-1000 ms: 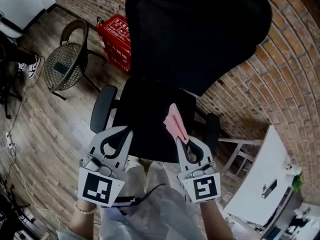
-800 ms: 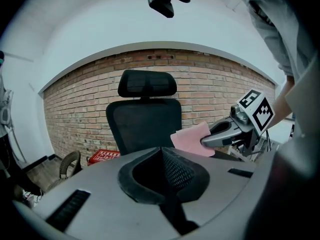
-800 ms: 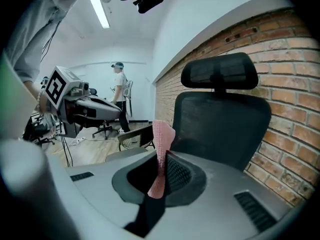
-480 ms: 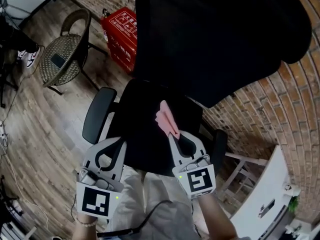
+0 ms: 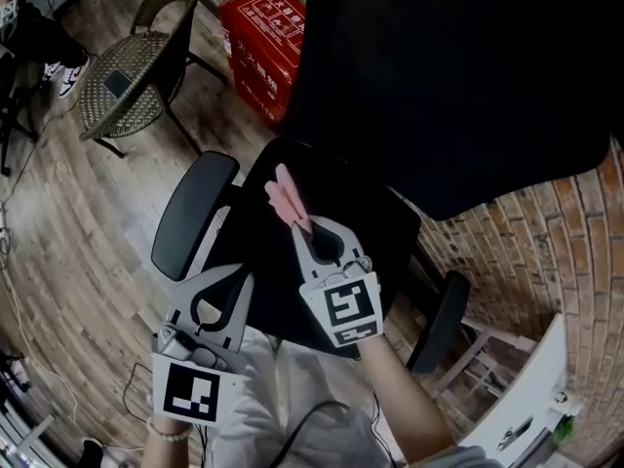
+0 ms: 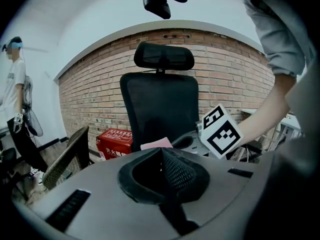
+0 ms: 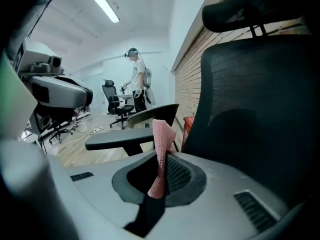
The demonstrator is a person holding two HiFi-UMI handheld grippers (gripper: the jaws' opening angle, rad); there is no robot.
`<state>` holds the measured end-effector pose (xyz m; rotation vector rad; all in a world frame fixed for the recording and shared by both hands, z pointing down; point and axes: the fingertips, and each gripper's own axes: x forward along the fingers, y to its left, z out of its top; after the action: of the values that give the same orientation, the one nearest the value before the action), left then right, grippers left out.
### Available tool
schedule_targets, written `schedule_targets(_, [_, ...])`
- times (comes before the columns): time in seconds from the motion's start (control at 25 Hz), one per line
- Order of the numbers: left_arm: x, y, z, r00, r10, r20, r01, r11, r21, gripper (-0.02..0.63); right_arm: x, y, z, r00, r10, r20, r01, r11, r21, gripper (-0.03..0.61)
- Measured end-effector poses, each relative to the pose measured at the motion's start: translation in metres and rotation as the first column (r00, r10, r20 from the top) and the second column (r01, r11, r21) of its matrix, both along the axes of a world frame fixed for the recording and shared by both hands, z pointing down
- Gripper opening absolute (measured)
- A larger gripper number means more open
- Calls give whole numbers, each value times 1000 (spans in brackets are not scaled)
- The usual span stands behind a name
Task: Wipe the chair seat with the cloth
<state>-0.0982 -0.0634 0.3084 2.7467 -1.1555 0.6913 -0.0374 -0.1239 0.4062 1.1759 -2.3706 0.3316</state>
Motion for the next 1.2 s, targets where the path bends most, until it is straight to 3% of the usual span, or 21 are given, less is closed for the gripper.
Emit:
schedule_targets(0.52, [-9, 0, 53, 999, -39, 19, 40, 998, -50, 18, -75, -10, 109, 980, -191, 50, 197, 970, -142, 55])
schedule_targets(0.8, [-7, -5, 72, 998, -62, 27, 64, 995, -75, 18, -69, -12, 156, 989, -136, 54, 145, 962, -233, 55])
schedule_targets(1.2, [-6, -19, 89, 996, -45, 78, 49, 997, -57, 18, -30, -33, 199, 997, -66, -31, 55, 961, -272, 55])
